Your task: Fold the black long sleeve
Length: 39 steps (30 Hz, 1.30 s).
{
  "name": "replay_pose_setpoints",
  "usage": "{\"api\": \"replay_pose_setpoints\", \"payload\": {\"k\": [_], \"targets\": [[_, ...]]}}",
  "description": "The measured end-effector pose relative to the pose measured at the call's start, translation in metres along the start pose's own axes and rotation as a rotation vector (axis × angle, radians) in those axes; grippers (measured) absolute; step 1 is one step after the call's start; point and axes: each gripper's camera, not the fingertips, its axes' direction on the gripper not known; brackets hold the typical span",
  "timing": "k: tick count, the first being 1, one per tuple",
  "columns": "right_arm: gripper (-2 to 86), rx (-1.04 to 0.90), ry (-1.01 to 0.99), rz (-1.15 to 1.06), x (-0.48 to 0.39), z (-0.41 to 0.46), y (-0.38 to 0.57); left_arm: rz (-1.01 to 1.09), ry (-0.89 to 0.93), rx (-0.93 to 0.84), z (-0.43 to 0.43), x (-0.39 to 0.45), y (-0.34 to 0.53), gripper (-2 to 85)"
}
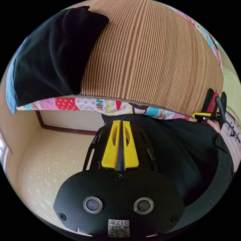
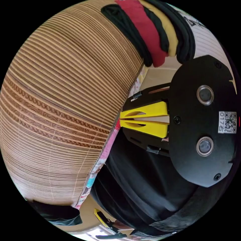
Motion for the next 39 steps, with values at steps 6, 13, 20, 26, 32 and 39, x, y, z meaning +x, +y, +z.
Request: {"api": "replay_pose_setpoints", "payload": {"k": [6, 13, 20, 26, 32, 39], "targets": [[0.5, 0.009, -0.283, 0.111, 0.023, -0.006, -0.015, -0.102, 0.020, 0.357, -0.088, -0.071, 0.007, 6.1], [0.5, 0.039, -0.359, 0.211, 0.037, -0.014, -0.023, -0.276, -0.073, 0.471, -0.158, -0.192, -0.002, 10.0], [0.4, 0.062, -0.431, 0.236, 0.054, -0.020, -0.016, -0.475, 0.302, 0.303, -0.111, -0.270, -0.029, 9.7], [0.5, 0.107, -0.461, 0.279, 0.065, -0.018, -0.003, -0.539, 0.256, 0.293, -0.081, -0.260, -0.034, 6.9], [0.5, 0.107, -0.461, 0.234, 0.079, -0.013, 0.003, -0.402, 0.434, 0.456, -0.112, -0.288, -0.016, 0.5], [0.5, 0.238, -0.557, 0.154, 0.119, -0.023, 0.034, 0.030, 0.797, 0.737, -0.193, -0.270, 0.013, -0.6]]}}
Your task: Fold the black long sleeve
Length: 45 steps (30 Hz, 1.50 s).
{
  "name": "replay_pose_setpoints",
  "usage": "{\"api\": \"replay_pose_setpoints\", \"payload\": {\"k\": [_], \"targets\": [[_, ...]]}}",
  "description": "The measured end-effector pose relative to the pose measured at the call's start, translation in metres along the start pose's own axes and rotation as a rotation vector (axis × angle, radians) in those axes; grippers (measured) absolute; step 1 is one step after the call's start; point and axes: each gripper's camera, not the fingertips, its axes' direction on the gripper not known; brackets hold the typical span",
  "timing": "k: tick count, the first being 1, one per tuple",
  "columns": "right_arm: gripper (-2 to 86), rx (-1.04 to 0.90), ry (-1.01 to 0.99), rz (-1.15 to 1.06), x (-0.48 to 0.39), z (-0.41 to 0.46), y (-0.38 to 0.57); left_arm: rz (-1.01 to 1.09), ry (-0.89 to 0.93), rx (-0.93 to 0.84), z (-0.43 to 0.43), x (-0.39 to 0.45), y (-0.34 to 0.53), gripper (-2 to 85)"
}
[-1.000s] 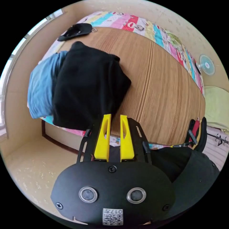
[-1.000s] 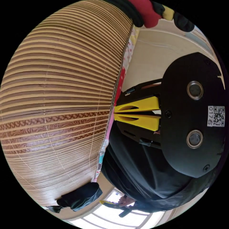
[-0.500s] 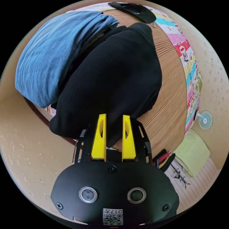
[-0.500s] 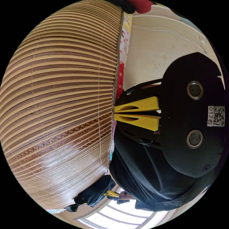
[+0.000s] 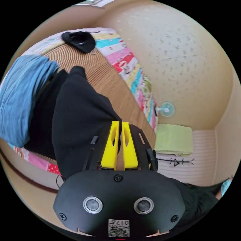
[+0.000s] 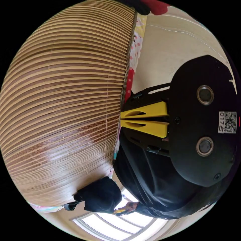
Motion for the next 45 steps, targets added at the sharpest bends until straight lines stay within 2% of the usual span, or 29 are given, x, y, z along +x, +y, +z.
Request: {"api": "replay_pose_setpoints", "payload": {"k": [5, 8, 11, 12, 15, 16, 17, 19, 23, 26, 28, 31, 33, 36, 38, 40, 43, 45], "targets": [[0.8, 0.110, -0.140, -0.145, 0.012, -0.052, 0.008, 0.301, 0.138, -0.123, 0.042, 0.098, 0.004, -0.7], [1.4, 0.217, -0.245, -0.295, 0.012, -0.091, 0.019, 0.444, 0.201, -0.238, 0.095, 0.150, 0.029, -0.7], [3.2, 0.304, -0.508, -0.486, 0.019, -0.123, 0.031, 0.449, 0.237, -0.380, 0.164, 0.168, 0.061, -0.7], [4.7, 0.320, -0.670, -0.539, 0.027, -0.130, 0.032, 0.409, 0.229, -0.426, 0.191, 0.165, 0.075, -0.7], [15.0, 0.249, -1.106, -0.619, 0.043, -0.127, 0.021, 0.323, 0.195, -0.540, 0.247, 0.147, 0.112, -0.7], [17.0, 0.182, -1.174, -0.600, 0.045, -0.118, 0.014, 0.293, 0.209, -0.600, 0.264, 0.141, 0.126, -0.7], [17.2, 0.145, -1.165, -0.582, 0.044, -0.112, 0.011, 0.285, 0.215, -0.623, 0.270, 0.139, 0.132, -0.7], [15.0, 0.064, -0.991, -0.571, 0.034, -0.094, 0.009, 0.307, 0.212, -0.695, 0.282, 0.140, 0.146, -0.7], [11.6, 0.072, -0.996, -0.615, 0.029, -0.087, 0.017, 0.384, 0.130, -0.683, 0.265, 0.142, 0.142, -0.6], [9.4, 0.154, -1.040, -0.778, 0.015, -0.107, 0.035, 0.311, 0.149, -0.596, 0.236, 0.120, 0.125, -0.3], [7.9, 0.250, -0.970, -0.950, -0.015, -0.133, 0.062, 0.219, 0.227, -0.523, 0.212, 0.095, 0.111, 0.0], [6.6, 0.365, -0.980, -1.148, -0.056, -0.174, 0.095, 0.189, 0.281, -0.380, 0.171, 0.076, 0.096, 0.9], [6.3, 0.389, -0.917, -1.248, -0.088, -0.193, 0.115, 0.192, 0.277, -0.321, 0.148, 0.070, 0.085, 3.2], [6.4, 0.321, -0.788, -1.489, -0.146, -0.202, 0.161, 0.197, 0.271, -0.217, 0.117, 0.069, 0.064, 8.7], [6.7, 0.239, -0.694, -1.577, -0.175, -0.187, 0.184, 0.174, 0.333, -0.146, 0.107, 0.067, 0.050, 11.8], [7.1, 0.095, -0.556, -1.642, -0.204, -0.148, 0.202, 0.039, 0.488, -0.060, 0.111, 0.047, 0.037, 15.1], [7.8, -0.078, -0.455, -1.564, -0.219, -0.080, 0.199, -0.202, 0.656, -0.044, 0.148, 0.006, 0.037, 13.9], [8.2, -0.240, -0.452, -1.435, -0.221, -0.038, 0.187, -0.292, 0.645, -0.089, 0.168, -0.011, 0.046, 11.8]]}}
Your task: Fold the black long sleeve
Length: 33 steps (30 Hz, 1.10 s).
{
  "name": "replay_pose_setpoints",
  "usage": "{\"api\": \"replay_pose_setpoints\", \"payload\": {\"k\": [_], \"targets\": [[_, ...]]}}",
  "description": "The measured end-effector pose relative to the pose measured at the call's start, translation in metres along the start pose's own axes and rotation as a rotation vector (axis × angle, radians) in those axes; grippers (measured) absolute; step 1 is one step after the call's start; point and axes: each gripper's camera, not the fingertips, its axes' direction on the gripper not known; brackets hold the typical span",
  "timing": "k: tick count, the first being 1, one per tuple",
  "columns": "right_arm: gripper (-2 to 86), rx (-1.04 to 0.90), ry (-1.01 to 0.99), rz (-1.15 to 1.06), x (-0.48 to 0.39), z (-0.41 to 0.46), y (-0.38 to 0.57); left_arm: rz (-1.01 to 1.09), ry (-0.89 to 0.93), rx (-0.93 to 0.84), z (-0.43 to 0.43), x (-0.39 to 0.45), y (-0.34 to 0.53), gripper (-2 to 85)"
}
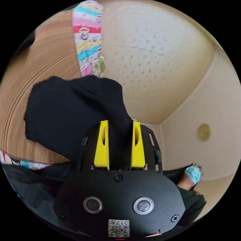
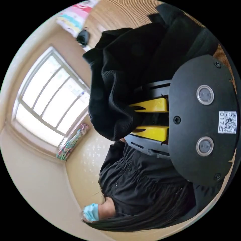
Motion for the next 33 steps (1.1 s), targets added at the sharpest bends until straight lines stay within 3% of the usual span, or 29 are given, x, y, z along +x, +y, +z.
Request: {"api": "replay_pose_setpoints", "payload": {"k": [3, 6, 10, 15, 18, 22, 24, 25, 27, 31, 33], "targets": [[7.9, -0.051, -0.027, 0.072, 0.013, 0.013, 0.007, 0.029, 0.084, 0.062, -0.020, -0.022, 0.008, 5.2], [6.7, 0.066, 0.004, 0.071, 0.004, -0.008, 0.018, 0.115, 0.159, 0.111, -0.054, -0.020, 0.005, 3.9], [5.5, 0.195, 0.014, 0.107, 0.005, -0.033, 0.033, 0.326, -0.006, 0.023, -0.069, 0.024, -0.010, 3.5], [4.4, 0.327, -0.023, 0.146, 0.011, -0.050, 0.044, 0.497, -0.030, 0.015, -0.073, 0.061, -0.023, 3.0], [2.9, 0.348, 0.015, 0.034, -0.015, -0.055, 0.042, 0.461, 0.048, 0.199, -0.103, 0.056, -0.029, 2.6], [1.4, 0.159, 0.078, -0.221, -0.071, -0.030, 0.025, 0.462, 0.116, 0.303, -0.129, 0.050, -0.031, 2.4], [1.0, 0.101, -0.057, -0.356, -0.086, -0.026, 0.026, 0.466, 0.088, 0.364, -0.139, 0.052, -0.026, 2.1], [0.8, 0.165, -0.057, -0.361, -0.088, -0.034, 0.030, 0.482, 0.092, 0.368, -0.144, 0.053, -0.025, 1.9], [0.8, 0.313, 0.030, -0.252, -0.078, -0.055, 0.041, 0.537, 0.077, 0.303, -0.142, 0.061, -0.025, 1.6], [1.3, 0.449, 0.120, -0.108, -0.066, -0.088, 0.058, 0.723, -0.126, 0.063, -0.101, 0.097, -0.012, 1.3], [2.0, 0.450, 0.191, -0.103, -0.072, -0.088, 0.054, 0.813, -0.084, -0.035, -0.086, 0.108, -0.006, 1.3]]}}
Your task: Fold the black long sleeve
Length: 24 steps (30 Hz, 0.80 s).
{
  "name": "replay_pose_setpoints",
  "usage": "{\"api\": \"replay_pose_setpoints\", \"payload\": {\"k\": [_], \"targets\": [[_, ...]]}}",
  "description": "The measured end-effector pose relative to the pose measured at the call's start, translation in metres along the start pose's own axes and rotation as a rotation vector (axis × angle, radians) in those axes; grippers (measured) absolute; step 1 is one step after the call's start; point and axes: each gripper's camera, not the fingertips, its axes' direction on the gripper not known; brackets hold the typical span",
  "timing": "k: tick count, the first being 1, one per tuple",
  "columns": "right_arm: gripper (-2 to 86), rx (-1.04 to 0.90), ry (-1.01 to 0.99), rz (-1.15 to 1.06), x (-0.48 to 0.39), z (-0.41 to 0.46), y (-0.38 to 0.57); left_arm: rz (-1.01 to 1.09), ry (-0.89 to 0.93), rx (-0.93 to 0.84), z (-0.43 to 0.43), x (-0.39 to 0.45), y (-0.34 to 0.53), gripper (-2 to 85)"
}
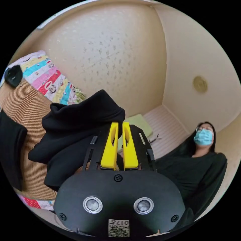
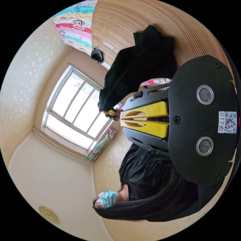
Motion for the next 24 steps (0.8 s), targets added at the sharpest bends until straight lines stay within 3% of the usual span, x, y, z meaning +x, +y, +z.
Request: {"api": "replay_pose_setpoints", "payload": {"k": [9, 13, 15, 20, 22, 24], "targets": [[18.3, -0.061, 0.139, -0.103, -0.023, 0.048, -0.043, 0.346, 0.617, -0.153, 0.049, 0.057, -0.011, 1.5], [30.8, -0.013, 0.130, -0.146, -0.019, 0.078, -0.040, 0.349, 0.851, -0.163, 0.082, 0.063, 0.002, 1.9], [33.8, -0.037, 0.018, -0.171, -0.012, 0.096, -0.030, 0.313, 0.949, -0.180, 0.101, 0.060, 0.010, 1.8], [32.4, -0.356, -0.092, -0.051, 0.022, 0.146, 0.002, 0.312, 1.150, -0.114, 0.123, 0.059, 0.033, 1.9], [23.9, -0.490, -0.226, -0.017, 0.034, 0.151, 0.017, 0.319, 1.221, -0.045, 0.117, 0.057, 0.037, 1.9], [16.6, -0.495, -0.301, 0.018, 0.037, 0.144, 0.022, 0.322, 1.236, -0.037, 0.113, 0.057, 0.036, 1.9]]}}
